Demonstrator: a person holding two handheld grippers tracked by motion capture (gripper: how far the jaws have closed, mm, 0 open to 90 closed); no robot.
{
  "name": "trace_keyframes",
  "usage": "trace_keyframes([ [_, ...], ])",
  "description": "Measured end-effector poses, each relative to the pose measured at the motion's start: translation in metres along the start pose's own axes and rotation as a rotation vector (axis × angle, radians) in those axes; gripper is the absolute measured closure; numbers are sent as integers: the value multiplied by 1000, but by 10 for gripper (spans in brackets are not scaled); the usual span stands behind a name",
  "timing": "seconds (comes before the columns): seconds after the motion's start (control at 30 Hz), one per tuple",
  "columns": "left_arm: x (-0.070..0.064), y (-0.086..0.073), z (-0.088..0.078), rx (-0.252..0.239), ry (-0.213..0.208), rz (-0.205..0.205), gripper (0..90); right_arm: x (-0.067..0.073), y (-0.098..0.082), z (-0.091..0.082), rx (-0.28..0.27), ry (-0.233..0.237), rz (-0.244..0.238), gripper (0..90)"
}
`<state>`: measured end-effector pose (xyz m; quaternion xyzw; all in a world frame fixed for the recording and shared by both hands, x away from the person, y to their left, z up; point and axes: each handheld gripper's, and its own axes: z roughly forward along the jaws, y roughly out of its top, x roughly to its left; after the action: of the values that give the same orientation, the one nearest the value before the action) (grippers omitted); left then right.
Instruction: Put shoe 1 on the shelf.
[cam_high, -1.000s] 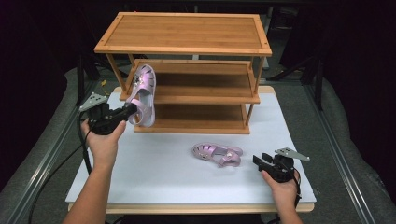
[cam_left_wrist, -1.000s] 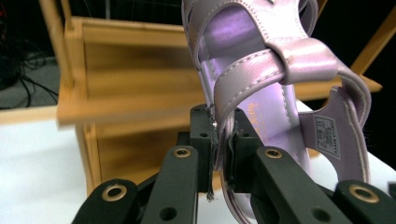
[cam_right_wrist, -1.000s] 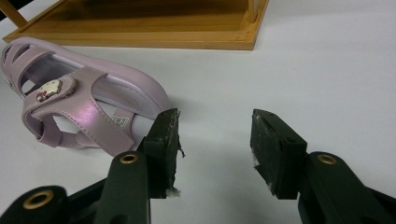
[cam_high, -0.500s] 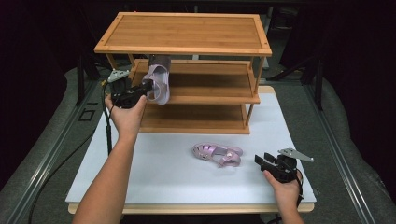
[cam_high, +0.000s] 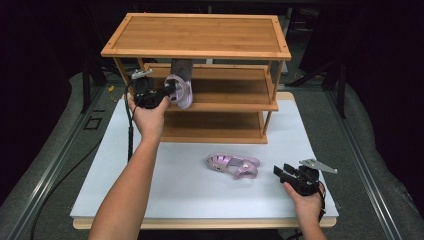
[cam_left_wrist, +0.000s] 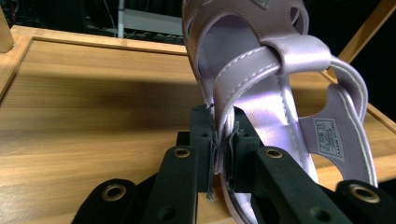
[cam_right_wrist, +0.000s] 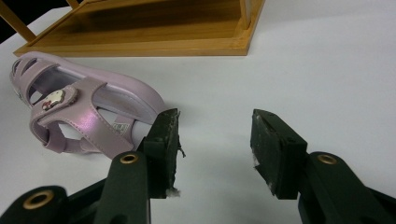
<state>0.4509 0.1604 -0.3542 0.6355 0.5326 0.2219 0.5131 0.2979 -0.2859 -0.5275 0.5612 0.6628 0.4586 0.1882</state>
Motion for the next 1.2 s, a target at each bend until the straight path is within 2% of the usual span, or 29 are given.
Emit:
trace_keyframes([
  [0.07, -1, 1, 5, 7, 24, -4, 828, 0, 0, 0, 2, 0, 0, 518],
  [0.23, -1, 2, 14, 7, 43, 9, 825, -1, 0, -1, -13, 5, 4, 518],
  [0.47, -2, 6, 27, 17, 35, 23, 818, -1, 0, 0, -1, 9, 8, 518],
  [0.67, -6, 6, 33, 0, 26, -10, 799, -2, -1, 2, -6, 11, 7, 518],
  [0.87, -9, 10, 36, -1, 37, -16, 728, -2, 0, 1, 1, 12, 13, 519],
  [0.97, -7, 11, 36, -26, 0, -24, 664, -3, -1, 1, -5, 11, 16, 518],
  [1.1, -7, 11, 35, -30, 3, -25, 580, -3, -1, 2, -6, 13, 20, 518],
  [1.2, -8, 11, 33, -33, 2, -17, 562, -3, -1, 2, -6, 13, 20, 518],
])
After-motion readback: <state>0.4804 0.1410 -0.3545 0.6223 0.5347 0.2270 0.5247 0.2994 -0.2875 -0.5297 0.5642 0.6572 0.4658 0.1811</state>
